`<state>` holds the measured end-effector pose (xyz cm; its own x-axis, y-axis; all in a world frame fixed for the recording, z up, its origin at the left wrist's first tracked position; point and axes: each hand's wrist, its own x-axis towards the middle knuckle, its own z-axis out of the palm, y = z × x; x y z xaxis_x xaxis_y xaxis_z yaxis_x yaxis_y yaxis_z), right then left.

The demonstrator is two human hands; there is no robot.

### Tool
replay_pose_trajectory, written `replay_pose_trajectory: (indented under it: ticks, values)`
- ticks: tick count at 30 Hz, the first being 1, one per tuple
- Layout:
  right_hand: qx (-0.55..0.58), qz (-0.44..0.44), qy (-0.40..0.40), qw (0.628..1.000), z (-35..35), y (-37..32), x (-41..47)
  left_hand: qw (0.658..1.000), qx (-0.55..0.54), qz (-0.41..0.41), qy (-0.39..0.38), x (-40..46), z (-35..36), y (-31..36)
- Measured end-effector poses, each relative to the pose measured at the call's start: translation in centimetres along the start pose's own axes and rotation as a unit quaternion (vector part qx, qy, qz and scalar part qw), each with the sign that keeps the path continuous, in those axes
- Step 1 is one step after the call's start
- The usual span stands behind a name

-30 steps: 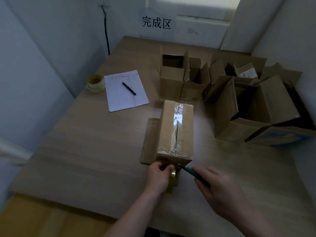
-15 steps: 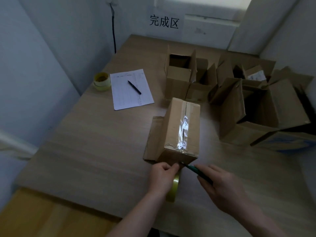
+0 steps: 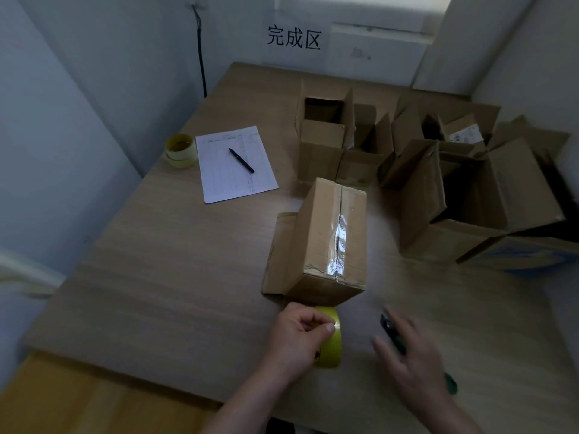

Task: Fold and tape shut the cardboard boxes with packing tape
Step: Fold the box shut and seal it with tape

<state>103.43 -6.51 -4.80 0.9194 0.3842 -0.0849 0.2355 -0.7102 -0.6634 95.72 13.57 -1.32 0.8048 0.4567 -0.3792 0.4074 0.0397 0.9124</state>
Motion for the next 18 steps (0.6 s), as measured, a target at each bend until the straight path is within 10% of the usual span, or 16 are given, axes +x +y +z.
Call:
replay_pose_trajectory:
  ticks: [4,7,15,18]
  values:
    - [0.325,0.041,-0.149,0.933,1.0,-7.2,-0.8,0.994,-0.104,0.004,-0.032,-1.0,0.3,1.9]
    - [0.415,0.066,-0.092,0.903,1.0,-8.8,-0.9,0.991,-0.123,0.037,-0.041,-1.5,-0.1,2.4]
    - [0.293,0.057,-0.062,0.952,-0.5,-9.8,-0.4,0.949,0.142,0.274,0.062,-3.1,0.0,0.1]
    - [0.223,0.008,-0.048,0.974,-0.7,-10.3,-0.4,0.961,0.104,0.240,0.093,-3.2,0.6,-0.1]
